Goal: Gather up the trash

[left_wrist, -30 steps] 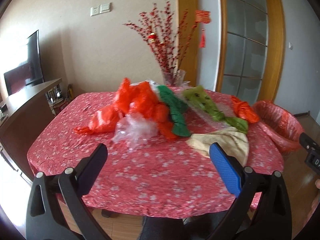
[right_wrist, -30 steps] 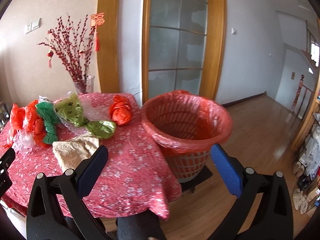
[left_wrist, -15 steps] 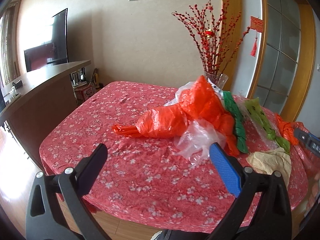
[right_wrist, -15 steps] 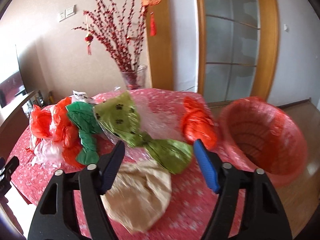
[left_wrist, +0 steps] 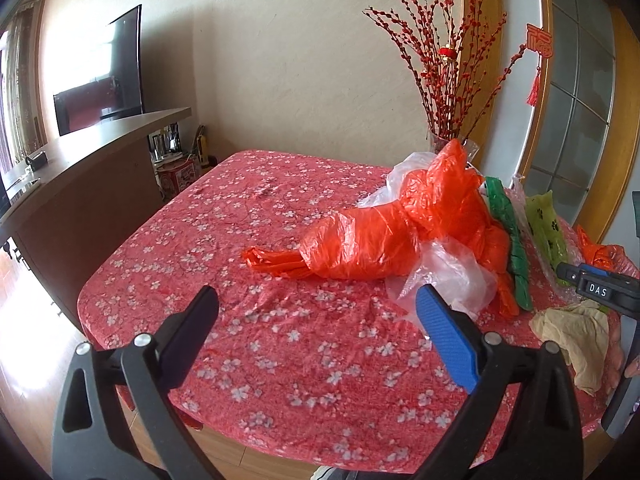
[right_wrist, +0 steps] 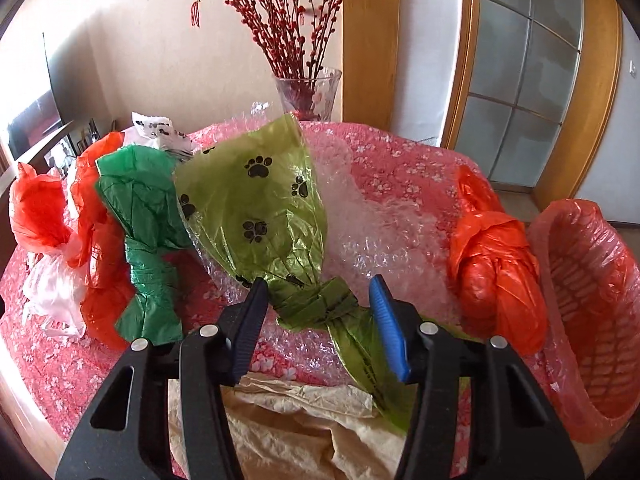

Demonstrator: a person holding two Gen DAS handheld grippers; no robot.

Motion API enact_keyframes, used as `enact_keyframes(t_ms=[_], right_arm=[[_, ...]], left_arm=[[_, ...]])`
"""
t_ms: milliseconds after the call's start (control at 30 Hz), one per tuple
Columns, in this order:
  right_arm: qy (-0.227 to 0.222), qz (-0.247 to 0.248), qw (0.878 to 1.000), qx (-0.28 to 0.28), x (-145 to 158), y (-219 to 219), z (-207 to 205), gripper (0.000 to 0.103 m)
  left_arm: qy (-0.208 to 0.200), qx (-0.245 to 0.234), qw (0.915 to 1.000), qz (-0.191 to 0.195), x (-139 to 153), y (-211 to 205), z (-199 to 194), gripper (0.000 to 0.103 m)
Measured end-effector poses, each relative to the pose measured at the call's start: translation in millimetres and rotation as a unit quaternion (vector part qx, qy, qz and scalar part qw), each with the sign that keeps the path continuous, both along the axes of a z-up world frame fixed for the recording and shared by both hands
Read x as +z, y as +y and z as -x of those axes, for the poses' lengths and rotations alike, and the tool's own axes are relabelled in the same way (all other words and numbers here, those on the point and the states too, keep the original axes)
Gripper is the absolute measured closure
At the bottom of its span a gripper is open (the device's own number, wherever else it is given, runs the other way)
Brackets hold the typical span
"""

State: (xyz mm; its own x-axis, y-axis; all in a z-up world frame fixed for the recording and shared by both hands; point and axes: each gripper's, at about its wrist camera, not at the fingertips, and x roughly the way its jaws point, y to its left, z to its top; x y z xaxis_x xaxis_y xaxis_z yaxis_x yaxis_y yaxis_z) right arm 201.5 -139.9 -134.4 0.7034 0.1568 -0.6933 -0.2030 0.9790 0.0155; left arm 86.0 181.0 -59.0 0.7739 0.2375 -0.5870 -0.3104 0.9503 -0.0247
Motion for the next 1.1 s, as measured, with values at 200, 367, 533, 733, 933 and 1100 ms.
enact_keyframes(t_ms=[200,367,533,733,933,1100], right_arm=[[0.012,-0.003,1.000,0.010,-4,1,-1,0.073],[-0.002,-0.028,0.999,0.015,9,-5,8,0.076],[-0.028,-0.034,0.999,0.015,26,-6,17,0.078],[-0.032,-0.027,0.999,0.018,29,-6,24,0.078],[-0.025,-0.034,0.999,0.015,27,-6,26,0.078],[-0.024,-0.034,0.999,0.014,26,-6,30,0.078]], left_arm=[[-0.012,-0.016,0.9997,-0.016,12,7,-14,0.010],[-0.013,-0.041,0.9989,-0.019,19,16,-33,0.017],[0.004,-0.067,0.9978,0.000,15,22,-56,0.021],[0.024,-0.107,0.9940,0.003,9,16,-74,0.021],[0.062,-0.133,0.9890,-0.019,-10,10,-97,0.021],[0.074,-0.146,0.9863,0.020,-20,17,-103,0.050]])
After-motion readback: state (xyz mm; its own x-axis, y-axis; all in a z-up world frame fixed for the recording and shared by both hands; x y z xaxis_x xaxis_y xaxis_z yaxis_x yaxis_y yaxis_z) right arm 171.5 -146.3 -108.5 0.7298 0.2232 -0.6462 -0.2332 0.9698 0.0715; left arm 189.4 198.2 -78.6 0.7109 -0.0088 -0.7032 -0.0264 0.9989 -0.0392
